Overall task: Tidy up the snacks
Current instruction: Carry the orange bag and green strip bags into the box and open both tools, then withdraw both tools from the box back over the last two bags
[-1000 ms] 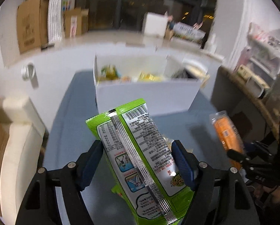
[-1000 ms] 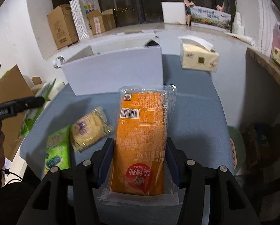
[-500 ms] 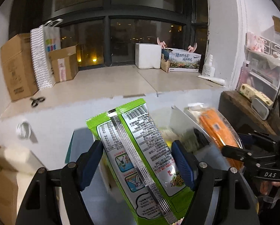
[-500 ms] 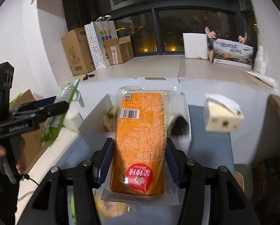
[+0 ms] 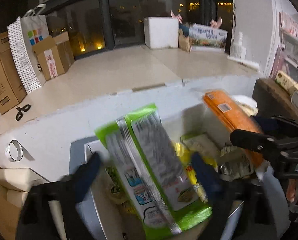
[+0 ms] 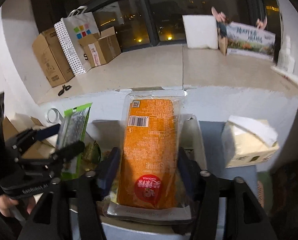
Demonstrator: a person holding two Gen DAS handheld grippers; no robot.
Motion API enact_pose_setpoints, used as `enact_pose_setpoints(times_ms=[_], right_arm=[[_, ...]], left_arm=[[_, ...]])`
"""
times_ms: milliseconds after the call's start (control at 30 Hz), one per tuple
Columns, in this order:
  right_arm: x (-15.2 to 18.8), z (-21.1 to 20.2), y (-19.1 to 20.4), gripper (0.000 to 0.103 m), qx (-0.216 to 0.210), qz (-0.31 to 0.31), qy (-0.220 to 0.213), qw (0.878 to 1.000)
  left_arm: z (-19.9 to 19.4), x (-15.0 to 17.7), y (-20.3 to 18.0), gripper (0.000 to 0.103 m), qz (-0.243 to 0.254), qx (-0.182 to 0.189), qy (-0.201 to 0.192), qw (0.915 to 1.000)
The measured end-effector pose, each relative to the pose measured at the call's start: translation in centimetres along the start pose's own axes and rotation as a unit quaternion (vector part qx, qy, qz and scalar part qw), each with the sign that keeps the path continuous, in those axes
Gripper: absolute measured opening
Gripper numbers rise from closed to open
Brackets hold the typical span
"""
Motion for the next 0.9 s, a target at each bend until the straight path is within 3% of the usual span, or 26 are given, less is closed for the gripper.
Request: enact_pose_setpoints(times_ms=[33,133,467,667,767,900], right_arm=[[0.0,0.3,-0.2,0.095,-0.005,0.008,0.005,1.000],[0.5,1.1,-1.0,0.103,-0.009,0.034,0.022,0.999],[1.5,-2.8,0.8,0.103,0.018,-0.021,-0.028,0.999],[4.1,-5.7,2.7,0.103,0.000,-0.062,-0.051,0.997],[6.4,-6.9,3.6,0.103,0.016,-0.081,-0.053,0.995],[9.7,-8.9,4.8,0.103,0.029,-0.110,-0.064,0.991]], left_arm=[[0.0,0.3,0.0,0.103,0.001,0.004,0.002,1.0000],[0.1,1.3,0.0,0.103,0.006,0.006,0.007,0.9999],[-2.6,2.4,0.1,0.103,-0.003,0.018,-0.006,0.9998],[-7.4,4.6,-0.7,0.103,0.017,0.018,-0.024,0.9994],[-10.9,6.2,-1.1,0.103,0.032,0.006,-0.043,0.9985],[-16.0,9.4,-1.6,0.103,0.038,0.043,-0.081,0.9951]])
Point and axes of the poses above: each gripper's, at about its wrist camera, not at the fingertips, and z roughly the way its jaws point, y to its left, x to its underside, the point moved 2 cm from there along z, roughly the way its jaws point, and after that the axes turned 9 degrees about y, right-handed, at the moved point
